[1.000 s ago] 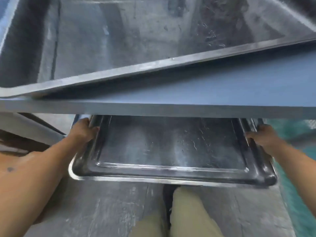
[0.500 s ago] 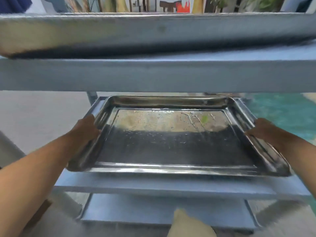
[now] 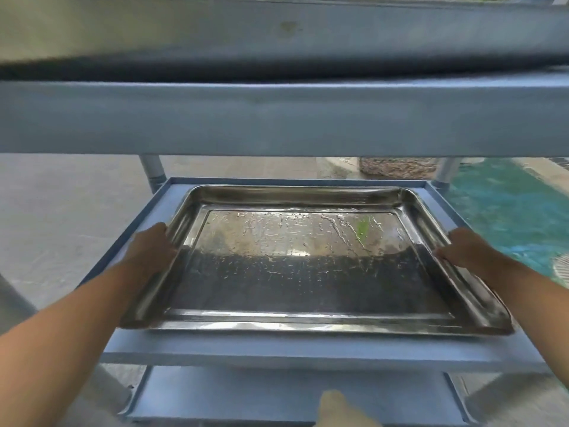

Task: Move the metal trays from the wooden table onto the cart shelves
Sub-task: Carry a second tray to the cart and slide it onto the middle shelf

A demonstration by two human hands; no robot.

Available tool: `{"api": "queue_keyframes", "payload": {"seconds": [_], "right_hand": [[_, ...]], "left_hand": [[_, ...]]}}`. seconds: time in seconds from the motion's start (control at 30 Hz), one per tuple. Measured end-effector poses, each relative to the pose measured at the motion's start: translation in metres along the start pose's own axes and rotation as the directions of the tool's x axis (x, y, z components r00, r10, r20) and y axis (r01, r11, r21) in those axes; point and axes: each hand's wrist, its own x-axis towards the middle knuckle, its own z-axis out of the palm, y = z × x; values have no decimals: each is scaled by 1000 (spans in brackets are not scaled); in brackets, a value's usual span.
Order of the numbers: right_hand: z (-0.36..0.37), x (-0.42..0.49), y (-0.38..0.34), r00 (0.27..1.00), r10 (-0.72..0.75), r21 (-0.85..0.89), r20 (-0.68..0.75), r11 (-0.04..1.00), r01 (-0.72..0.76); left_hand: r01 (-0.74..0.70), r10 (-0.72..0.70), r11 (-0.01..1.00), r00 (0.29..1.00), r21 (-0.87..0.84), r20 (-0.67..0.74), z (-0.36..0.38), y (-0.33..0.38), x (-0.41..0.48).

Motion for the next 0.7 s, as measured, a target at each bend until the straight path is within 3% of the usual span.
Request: {"api": "queue_keyframes", "payload": {"seconds": [0.17, 0.27, 0.37, 0.43, 0.57, 0.7], "right_hand": [[-5, -15, -5, 967, -62, 145, -247, 984, 100], [-6, -33, -15, 923, -179, 95, -340, 970, 223], [-10, -62, -31, 921, -275, 29, -275, 955, 294], [-12, -85, -41, 918, -345, 48, -194, 932, 360], [-19, -140, -57, 893, -442, 166, -89, 877, 451], [-8, -188, -65, 801, -589, 116, 107, 808, 578]], "left_hand": [[-20, 23, 998, 999, 58, -41, -3, 11, -14], [-106, 123, 984, 986, 143, -113, -7, 26, -32], [-292, 305, 952, 924, 91, -230, -14, 45, -50], [-436, 423, 900, 876, -6, -231, -17, 56, -64], [-479, 479, 868, 877, -134, -31, -19, 65, -104], [-601, 603, 797, 786, -55, 138, -16, 64, -134]]}}
